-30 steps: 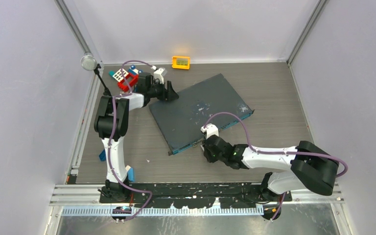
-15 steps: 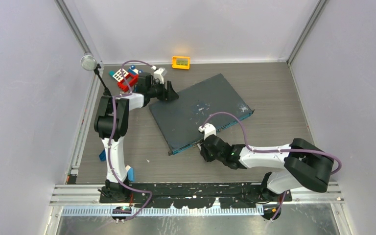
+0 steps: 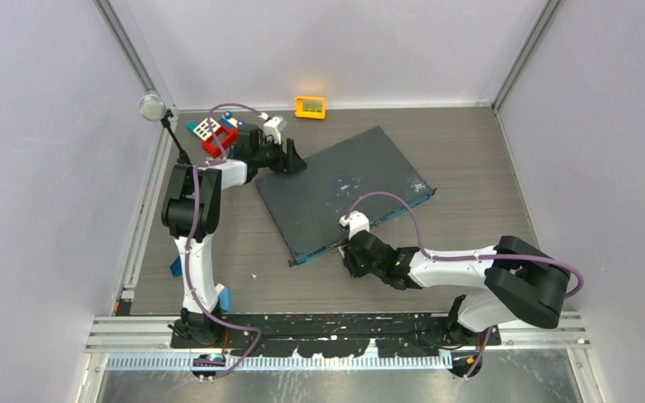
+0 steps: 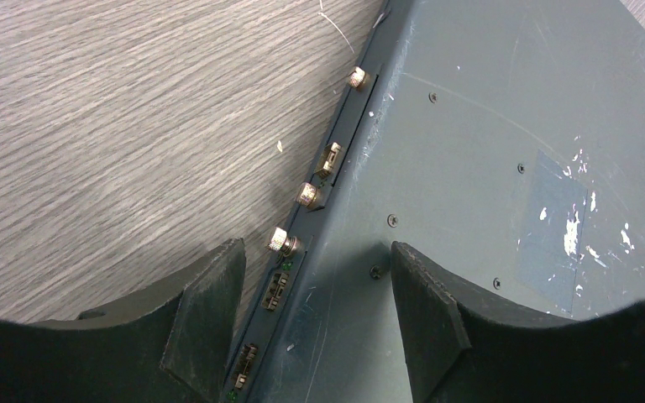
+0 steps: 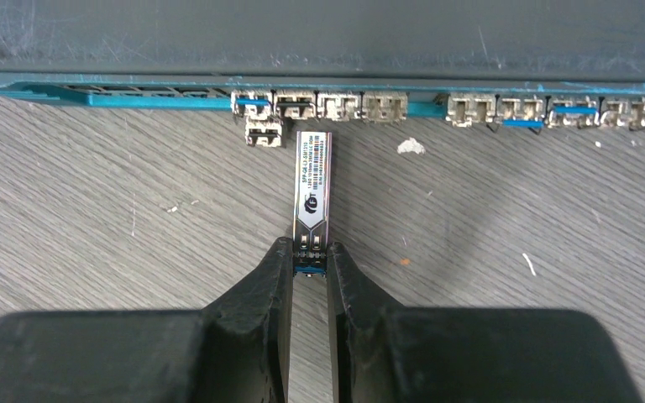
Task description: Insert the plug into the switch port
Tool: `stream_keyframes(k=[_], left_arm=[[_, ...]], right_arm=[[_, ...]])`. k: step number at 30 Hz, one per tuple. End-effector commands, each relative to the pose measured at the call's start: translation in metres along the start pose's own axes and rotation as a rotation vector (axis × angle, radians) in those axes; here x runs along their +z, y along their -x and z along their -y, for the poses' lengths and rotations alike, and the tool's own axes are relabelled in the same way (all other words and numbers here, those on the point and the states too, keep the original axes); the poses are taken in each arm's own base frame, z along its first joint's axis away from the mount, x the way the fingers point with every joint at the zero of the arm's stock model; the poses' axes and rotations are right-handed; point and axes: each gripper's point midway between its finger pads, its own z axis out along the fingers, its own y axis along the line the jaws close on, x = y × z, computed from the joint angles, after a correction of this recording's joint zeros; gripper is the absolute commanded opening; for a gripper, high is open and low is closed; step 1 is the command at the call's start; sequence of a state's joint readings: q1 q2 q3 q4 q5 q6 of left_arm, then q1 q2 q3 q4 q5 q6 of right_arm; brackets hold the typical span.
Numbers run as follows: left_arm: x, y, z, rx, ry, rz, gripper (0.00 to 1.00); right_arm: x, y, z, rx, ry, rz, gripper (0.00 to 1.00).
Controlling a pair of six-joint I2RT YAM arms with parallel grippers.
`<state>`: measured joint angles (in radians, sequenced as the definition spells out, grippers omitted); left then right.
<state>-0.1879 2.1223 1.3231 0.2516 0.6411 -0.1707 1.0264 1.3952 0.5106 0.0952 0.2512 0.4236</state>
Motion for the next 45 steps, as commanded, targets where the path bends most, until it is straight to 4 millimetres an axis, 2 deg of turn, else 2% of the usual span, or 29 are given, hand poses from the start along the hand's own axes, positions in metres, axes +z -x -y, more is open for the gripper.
stream_keyframes(k=[1, 18, 30, 45], left_arm=[[0.000, 0.005, 0.001, 0.041, -0.008, 0.006, 0.65], [0.000, 0.005, 0.002, 0.041, -0.009, 0.006, 0.65], [0.000, 0.006, 0.002, 0.041, -0.009, 0.006, 0.65], [0.001, 0.005, 0.002, 0.042, -0.009, 0.005, 0.65]], right_arm=[[0.006, 0.023, -0.010, 0.013, 0.016, 0.066, 0.00], [0.007, 0.038, -0.012, 0.020, 0.013, 0.118, 0.00], [0.015, 0.044, -0.017, 0.009, 0.015, 0.119, 0.01], [0.005, 0.048, -0.003, 0.017, -0.051, 0.139, 0.01]])
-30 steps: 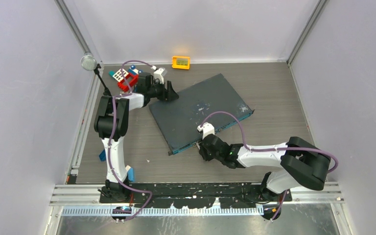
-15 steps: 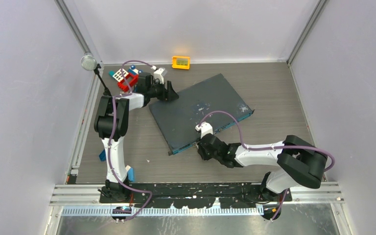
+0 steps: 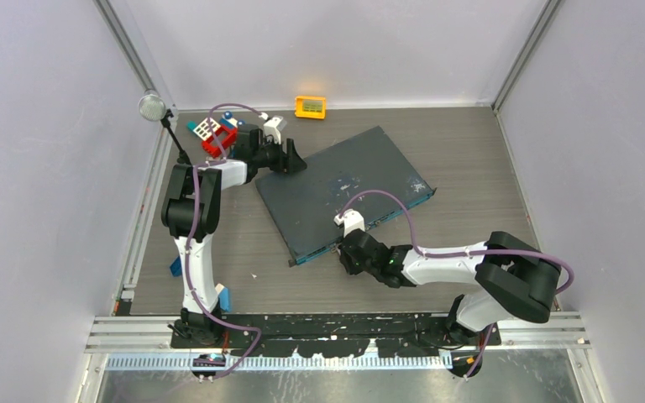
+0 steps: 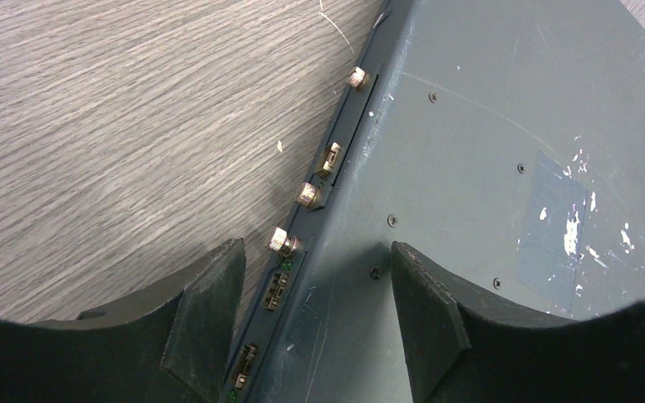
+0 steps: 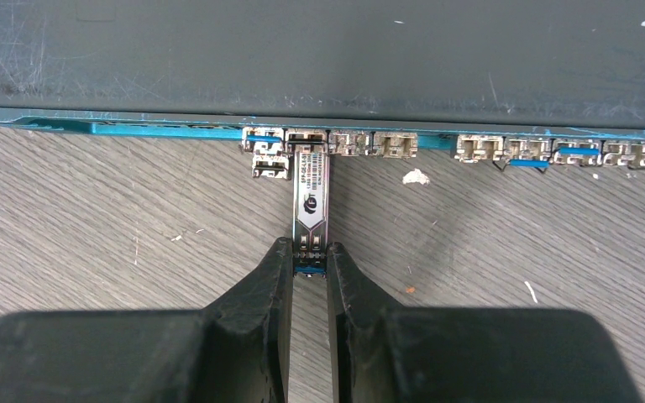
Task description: Insert the plug into the switch port
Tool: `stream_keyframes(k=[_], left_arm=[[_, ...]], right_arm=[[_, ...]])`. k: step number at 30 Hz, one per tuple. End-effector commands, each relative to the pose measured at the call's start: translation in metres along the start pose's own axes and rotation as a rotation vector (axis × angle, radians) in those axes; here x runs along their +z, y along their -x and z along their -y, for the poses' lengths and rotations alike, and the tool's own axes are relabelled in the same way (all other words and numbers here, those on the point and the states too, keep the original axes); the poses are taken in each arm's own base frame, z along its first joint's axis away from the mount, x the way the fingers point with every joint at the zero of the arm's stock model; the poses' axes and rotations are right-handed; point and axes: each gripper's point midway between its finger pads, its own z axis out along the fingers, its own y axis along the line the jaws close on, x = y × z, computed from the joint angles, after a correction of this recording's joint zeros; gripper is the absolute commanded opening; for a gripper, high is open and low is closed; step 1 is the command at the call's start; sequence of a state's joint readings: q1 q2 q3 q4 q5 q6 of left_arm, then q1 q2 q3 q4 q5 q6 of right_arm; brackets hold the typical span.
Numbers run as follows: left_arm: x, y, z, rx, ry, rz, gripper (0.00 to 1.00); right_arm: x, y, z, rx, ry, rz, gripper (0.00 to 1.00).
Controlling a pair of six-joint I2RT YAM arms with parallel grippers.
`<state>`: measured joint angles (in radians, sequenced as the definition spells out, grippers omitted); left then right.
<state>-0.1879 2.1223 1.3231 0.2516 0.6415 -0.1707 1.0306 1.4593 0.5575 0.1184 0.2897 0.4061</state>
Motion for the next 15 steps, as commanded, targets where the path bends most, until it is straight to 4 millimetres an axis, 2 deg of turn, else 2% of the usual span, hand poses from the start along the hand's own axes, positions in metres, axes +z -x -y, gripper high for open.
stream_keyframes(k=[1, 15], left_arm=[[0.0004, 0.0057, 0.0017, 0.042, -0.009, 0.006, 0.65], [0.0007, 0.0056, 0.0025, 0.043, -0.011, 0.005, 0.65]], right_arm=[[-0.0057, 0.0379, -0.0007, 0.038, -0.024, 0.121, 0.00], [0.0014, 0.0425, -0.0033, 0.045, -0.033, 0.125, 0.00]])
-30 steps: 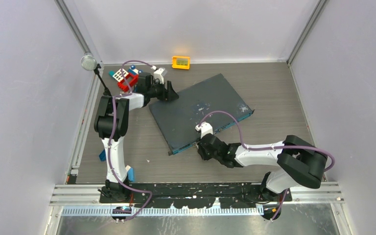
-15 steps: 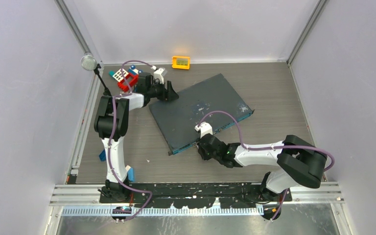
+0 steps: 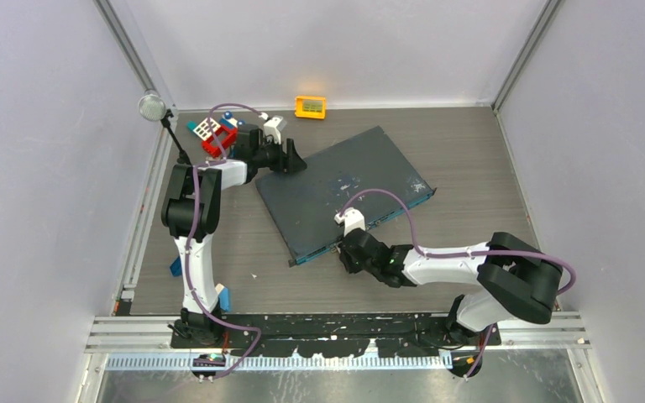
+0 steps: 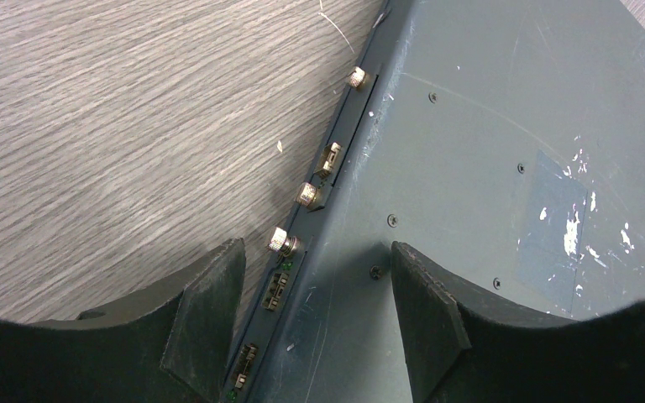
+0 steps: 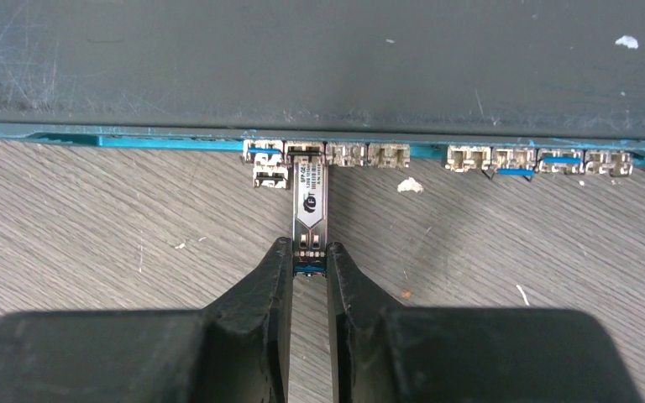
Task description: Insert the plug into the switch port
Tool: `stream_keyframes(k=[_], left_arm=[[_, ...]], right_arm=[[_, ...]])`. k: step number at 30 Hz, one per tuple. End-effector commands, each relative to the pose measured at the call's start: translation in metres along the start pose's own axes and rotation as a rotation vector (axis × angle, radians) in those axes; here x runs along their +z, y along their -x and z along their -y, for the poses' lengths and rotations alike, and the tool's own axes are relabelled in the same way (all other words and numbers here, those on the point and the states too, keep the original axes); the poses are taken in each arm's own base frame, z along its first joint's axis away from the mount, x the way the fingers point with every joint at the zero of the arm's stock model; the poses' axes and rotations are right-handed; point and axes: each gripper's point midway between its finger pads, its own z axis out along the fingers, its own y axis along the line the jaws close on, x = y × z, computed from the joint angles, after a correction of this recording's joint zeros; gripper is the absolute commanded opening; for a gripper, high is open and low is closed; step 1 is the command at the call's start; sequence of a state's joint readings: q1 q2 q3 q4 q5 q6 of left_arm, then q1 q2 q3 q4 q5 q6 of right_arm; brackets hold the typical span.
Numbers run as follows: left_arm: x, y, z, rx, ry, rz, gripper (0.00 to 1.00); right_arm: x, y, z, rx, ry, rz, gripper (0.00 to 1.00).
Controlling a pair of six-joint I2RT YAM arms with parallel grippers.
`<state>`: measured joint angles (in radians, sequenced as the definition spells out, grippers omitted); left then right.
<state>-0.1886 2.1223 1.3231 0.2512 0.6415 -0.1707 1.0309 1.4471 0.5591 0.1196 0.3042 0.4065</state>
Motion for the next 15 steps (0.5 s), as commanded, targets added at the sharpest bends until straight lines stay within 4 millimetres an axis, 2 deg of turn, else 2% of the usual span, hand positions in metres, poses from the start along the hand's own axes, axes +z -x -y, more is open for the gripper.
stream_keyframes(k=[1, 13, 15], left_arm=[[0.001, 0.006, 0.002, 0.043, -0.010, 0.006, 0.65], [0.001, 0.006, 0.002, 0.043, -0.011, 0.005, 0.65], [0.001, 0.006, 0.002, 0.043, -0.011, 0.006, 0.65]], right_arm=[[0.005, 0.038, -0.004, 0.042, -0.029, 0.106, 0.00], [0.011, 0.048, -0.004, 0.049, -0.061, 0.121, 0.01], [0.009, 0.048, -0.007, 0.046, -0.041, 0.119, 0.07]])
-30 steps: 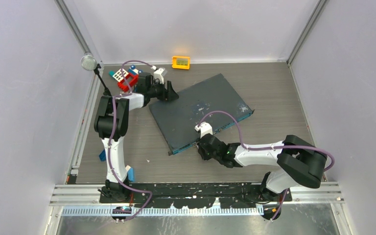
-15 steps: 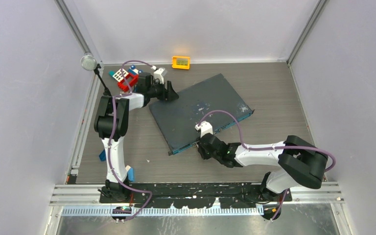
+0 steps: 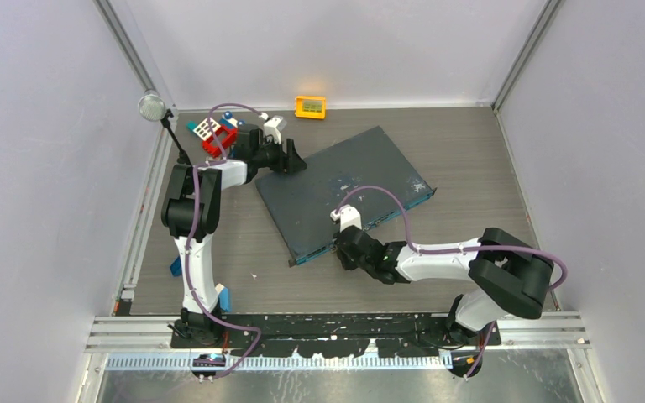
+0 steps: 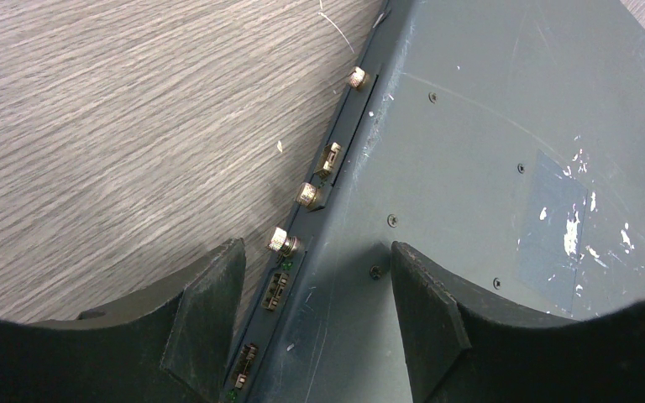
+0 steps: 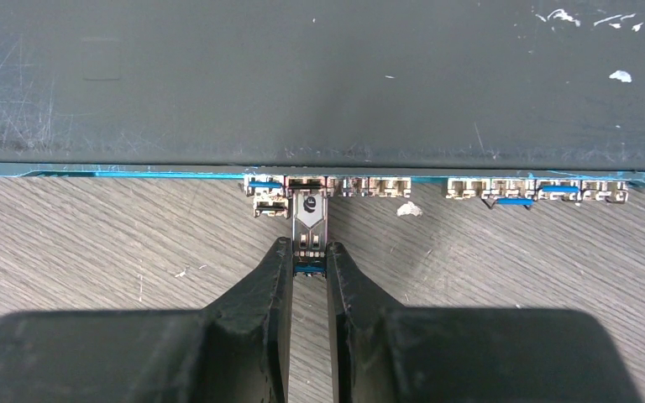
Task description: Insert the plug into the switch port
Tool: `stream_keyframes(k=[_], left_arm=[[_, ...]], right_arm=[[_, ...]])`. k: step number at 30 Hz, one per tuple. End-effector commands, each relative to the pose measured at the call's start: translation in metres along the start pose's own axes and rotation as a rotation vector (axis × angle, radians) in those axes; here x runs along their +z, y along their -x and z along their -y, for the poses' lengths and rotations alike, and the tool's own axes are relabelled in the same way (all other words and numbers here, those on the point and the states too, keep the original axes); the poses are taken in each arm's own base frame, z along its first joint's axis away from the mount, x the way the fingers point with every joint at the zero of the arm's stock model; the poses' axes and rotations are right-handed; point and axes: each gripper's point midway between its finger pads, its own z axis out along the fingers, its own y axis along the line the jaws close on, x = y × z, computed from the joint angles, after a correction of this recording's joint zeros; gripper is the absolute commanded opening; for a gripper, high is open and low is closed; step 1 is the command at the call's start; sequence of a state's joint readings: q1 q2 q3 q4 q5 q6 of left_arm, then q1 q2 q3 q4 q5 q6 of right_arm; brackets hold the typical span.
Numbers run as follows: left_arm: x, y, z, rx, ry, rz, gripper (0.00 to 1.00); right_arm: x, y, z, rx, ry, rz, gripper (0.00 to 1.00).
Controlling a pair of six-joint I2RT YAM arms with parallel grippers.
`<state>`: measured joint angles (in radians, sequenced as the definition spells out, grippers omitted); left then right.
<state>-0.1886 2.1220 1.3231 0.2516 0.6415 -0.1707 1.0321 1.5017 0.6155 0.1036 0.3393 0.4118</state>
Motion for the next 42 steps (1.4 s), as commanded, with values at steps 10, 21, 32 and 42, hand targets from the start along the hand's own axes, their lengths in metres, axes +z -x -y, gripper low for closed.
stream_keyframes(k=[10, 21, 32, 42], left_arm=[[0.001, 0.005, 0.002, 0.042, -0.011, 0.004, 0.65], [0.001, 0.006, 0.002, 0.042, -0.011, 0.004, 0.65], [0.001, 0.005, 0.002, 0.042, -0.010, 0.004, 0.65], [0.001, 0.006, 0.002, 0.042, -0.010, 0.004, 0.65]], right_arm=[[-0.017, 0.033, -0.016, 0.036, 0.095, 0.095, 0.48], [-0.041, 0.007, 0.006, 0.112, 0.065, 0.074, 0.30], [-0.039, -0.011, 0.005, 0.131, 0.089, 0.040, 0.01], [-0.021, -0.009, -0.003, 0.131, 0.086, 0.031, 0.00]])
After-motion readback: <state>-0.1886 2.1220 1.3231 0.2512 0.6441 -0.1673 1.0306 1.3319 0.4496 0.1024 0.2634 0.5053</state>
